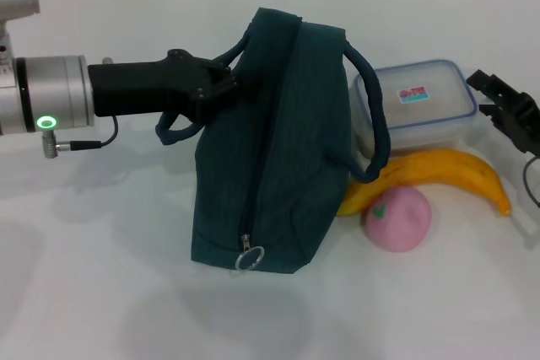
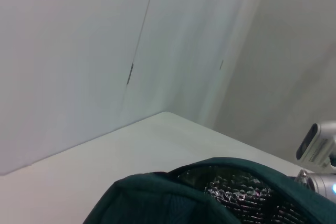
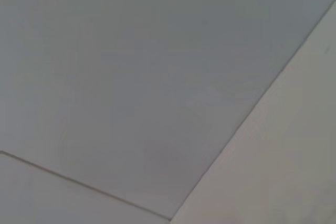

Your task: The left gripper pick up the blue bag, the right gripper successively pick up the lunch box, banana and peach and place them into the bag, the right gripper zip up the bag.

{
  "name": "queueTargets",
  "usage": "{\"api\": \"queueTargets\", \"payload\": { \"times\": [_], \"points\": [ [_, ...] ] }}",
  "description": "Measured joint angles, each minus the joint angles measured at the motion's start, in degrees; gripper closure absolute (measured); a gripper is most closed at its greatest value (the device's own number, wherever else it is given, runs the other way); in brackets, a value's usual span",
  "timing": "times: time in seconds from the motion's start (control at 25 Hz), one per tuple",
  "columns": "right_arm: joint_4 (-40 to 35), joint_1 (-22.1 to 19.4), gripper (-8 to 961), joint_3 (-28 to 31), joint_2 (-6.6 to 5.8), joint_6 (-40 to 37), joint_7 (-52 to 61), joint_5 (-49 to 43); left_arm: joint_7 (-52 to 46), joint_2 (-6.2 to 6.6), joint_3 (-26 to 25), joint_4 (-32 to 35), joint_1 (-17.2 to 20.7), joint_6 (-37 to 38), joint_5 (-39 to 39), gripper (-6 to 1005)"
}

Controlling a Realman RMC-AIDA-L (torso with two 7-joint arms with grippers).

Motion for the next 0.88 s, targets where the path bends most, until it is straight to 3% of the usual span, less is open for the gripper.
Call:
{"api": "queueTargets", "payload": {
  "times": [0.88],
  "points": [
    [-3.58,1.57,344,-1.88,0.00,2.68,7.46,0.41,3.15,-0.10,0.00,1.37,0.27,-0.06,-0.37,961]
  ]
}}
